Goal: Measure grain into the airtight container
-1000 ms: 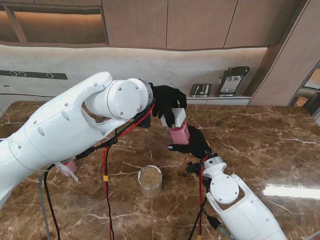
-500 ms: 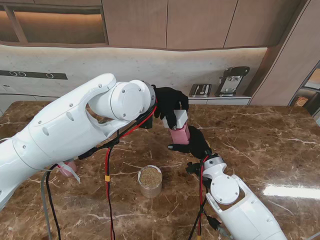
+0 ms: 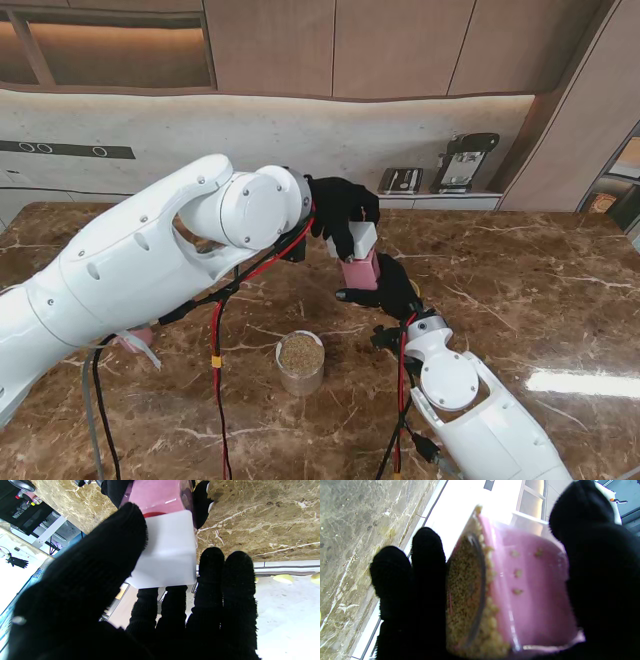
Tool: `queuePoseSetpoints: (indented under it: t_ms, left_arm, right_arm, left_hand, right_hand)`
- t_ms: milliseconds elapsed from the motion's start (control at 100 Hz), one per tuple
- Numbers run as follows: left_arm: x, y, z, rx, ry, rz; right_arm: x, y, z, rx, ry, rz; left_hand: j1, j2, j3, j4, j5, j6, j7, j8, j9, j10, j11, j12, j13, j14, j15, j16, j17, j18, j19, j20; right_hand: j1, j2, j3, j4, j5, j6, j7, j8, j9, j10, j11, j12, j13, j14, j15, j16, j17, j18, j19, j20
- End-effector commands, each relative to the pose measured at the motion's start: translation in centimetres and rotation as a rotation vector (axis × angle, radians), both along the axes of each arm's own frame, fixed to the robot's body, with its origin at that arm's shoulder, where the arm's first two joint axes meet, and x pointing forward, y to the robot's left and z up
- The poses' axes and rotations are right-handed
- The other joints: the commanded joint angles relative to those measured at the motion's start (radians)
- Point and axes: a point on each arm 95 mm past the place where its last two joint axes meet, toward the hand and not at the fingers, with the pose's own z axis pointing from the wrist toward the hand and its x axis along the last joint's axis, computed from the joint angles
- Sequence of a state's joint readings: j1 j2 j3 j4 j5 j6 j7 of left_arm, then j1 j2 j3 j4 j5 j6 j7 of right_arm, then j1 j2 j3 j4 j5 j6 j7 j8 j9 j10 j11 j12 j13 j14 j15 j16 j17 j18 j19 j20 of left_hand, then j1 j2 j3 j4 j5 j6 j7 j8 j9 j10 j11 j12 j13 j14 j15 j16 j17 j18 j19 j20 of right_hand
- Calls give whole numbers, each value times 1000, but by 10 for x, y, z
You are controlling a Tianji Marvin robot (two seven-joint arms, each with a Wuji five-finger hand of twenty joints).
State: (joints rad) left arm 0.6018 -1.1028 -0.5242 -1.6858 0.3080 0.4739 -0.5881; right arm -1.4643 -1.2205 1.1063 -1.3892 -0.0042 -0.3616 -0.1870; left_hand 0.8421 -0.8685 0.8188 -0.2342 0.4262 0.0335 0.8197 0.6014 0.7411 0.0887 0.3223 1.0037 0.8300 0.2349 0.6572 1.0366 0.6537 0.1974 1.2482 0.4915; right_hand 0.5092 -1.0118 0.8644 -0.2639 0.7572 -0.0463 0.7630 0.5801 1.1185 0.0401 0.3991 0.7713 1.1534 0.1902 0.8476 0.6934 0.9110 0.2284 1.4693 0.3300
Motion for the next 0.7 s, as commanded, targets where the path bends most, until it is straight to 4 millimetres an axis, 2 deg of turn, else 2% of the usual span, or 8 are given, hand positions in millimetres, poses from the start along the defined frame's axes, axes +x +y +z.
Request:
queuePoseSetpoints:
  t_ms: [0,250,270,320,560,640,690]
  left_arm:
    - [1,1,-4,15,-1,-8]
    - [1,3,-10,14,-23,-13]
    - [1,3,-11,12,-27,-13]
    - [0,3,-12,2,-28,-8]
    - [1,5,-16,-23,-35,11]
    - [2,4,-18,-23,-36,7]
    - [2,4,-18,-22,-36,0]
  right_arm:
    - [0,3,1,11,1,10]
    - [1,1,1,12,0,4]
    - [1,1,1,13,0,3]
    - [1,1,1,15,1,1]
    - [1,1,2,40,2,1]
    - [1,1,3,42,-1,1]
    - [1,1,3,41,-3,2]
  left_hand:
    - [77,197,136,55,131,-111,154,87,22,-24,185,1,-29,33,9,-6,-9,-46,-4,20]
    - [43,195,144,56,80,-116,168,127,-28,-42,240,2,-56,20,20,-30,-25,-50,-11,23]
    - [40,193,140,55,78,-116,162,137,-31,-41,248,-2,-58,18,31,-65,-24,-52,-11,21]
    - [32,189,136,54,69,-117,162,145,-33,-44,254,-1,-58,19,35,-80,-23,-48,-10,21]
    - [5,194,132,56,18,-108,155,165,-54,-46,264,-10,-64,25,36,-93,-26,-43,-10,19]
    - [-4,195,146,62,14,-107,118,157,-70,-45,277,-37,-69,27,38,-102,-29,-43,-11,16]
    - [-12,208,160,73,27,-114,53,115,-91,-44,271,-81,-80,25,34,-110,-39,-42,-17,14]
  right_hand:
    - [147,380,219,-9,112,-211,162,3,105,-107,173,26,40,-132,30,-11,-20,-76,-13,20]
    - [148,382,218,-9,112,-212,162,3,104,-107,173,26,39,-133,30,-11,-20,-76,-12,20]
    - [148,382,218,-9,112,-212,162,3,104,-107,173,26,40,-133,30,-11,-20,-75,-12,20]
    - [148,381,218,-9,112,-212,162,3,105,-107,173,26,40,-134,31,-11,-20,-75,-12,20]
    - [148,382,218,-9,112,-212,162,3,105,-107,173,25,39,-133,31,-11,-20,-75,-12,20]
    - [147,382,218,-9,112,-213,162,3,105,-106,174,26,39,-133,31,-11,-20,-75,-12,20]
    - [148,381,218,-9,112,-213,162,3,104,-107,173,25,39,-133,31,-11,-20,-75,-12,20]
